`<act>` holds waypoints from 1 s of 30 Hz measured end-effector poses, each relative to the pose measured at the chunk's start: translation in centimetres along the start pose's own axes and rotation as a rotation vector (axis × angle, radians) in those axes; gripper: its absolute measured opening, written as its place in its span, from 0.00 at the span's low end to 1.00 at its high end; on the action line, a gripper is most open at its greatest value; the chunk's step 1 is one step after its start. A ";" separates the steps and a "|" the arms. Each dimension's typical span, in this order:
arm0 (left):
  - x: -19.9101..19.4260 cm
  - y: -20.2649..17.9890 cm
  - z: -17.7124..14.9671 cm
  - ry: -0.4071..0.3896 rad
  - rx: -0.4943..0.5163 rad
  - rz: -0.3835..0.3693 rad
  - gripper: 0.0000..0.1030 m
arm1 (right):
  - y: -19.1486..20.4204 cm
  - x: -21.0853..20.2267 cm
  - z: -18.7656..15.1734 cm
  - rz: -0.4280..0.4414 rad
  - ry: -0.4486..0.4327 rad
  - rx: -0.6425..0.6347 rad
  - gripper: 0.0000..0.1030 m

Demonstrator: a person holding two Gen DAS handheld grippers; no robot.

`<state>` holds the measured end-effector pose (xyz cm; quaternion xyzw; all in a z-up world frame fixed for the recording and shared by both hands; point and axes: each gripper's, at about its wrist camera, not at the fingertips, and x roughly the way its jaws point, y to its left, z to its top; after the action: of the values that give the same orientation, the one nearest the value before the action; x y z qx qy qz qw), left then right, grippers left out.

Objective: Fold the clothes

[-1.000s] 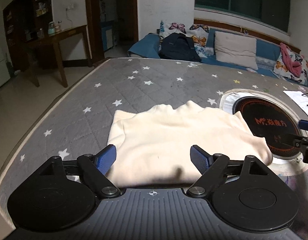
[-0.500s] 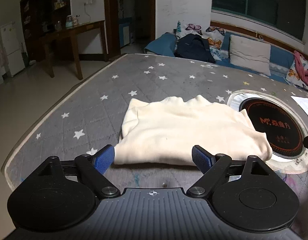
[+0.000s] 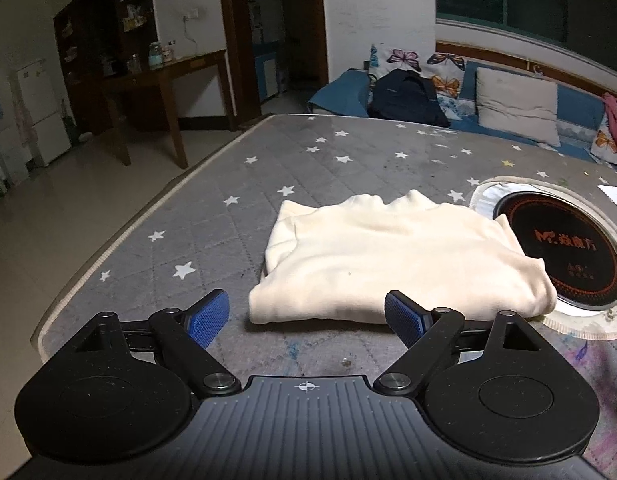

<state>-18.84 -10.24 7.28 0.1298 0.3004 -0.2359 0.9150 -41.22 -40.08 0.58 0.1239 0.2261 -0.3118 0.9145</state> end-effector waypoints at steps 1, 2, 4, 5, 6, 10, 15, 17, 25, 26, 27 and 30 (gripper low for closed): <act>-0.2 -0.1 0.0 0.001 0.001 0.008 0.84 | -0.1 0.0 0.0 -0.004 -0.002 0.003 1.00; -0.4 -0.3 0.1 0.003 0.004 0.018 0.84 | -0.2 -0.1 -0.1 -0.008 -0.004 0.005 1.00; -1.1 -0.9 0.2 0.010 0.020 0.048 0.84 | -0.4 -0.2 -0.1 -0.014 -0.008 0.007 1.00; -1.2 -1.1 0.3 0.008 0.023 0.050 0.84 | -0.5 -0.2 -0.1 -0.019 -0.011 0.008 1.00; -1.8 -1.4 0.4 -0.004 0.036 0.058 0.84 | -0.6 -0.3 -0.1 -0.023 -0.012 0.010 1.00; -3.1 -2.1 0.8 -0.027 0.062 0.079 0.84 | -0.9 -0.3 -0.1 -0.035 -0.015 0.021 1.00; -4.1 -2.6 1.3 -0.036 0.079 0.079 0.85 | -1.5 -0.6 0.2 -0.046 -0.021 0.027 1.00; -4.4 -2.7 1.4 -0.038 0.081 0.076 0.85 | -1.5 -0.6 0.2 -0.050 -0.022 0.028 1.00; -5.0 -3.2 1.7 -0.043 0.092 0.071 0.85 | -1.6 -0.5 0.2 -0.059 -0.019 0.037 1.00; -5.1 -3.2 1.7 -0.042 0.092 0.070 0.85 | -1.6 -0.5 0.2 -0.060 -0.019 0.038 1.00; -5.1 -3.3 1.7 -0.044 0.094 0.071 0.85 | -1.7 -0.5 0.2 -0.061 -0.019 0.039 1.00; -5.2 -3.4 1.7 -0.047 0.097 0.075 0.85 | -1.7 -0.4 0.3 -0.064 -0.018 0.043 1.00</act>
<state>-23.41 -11.98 11.47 0.1794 0.2622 -0.2186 0.9227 -42.51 -41.28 0.87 0.1334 0.2151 -0.3466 0.9032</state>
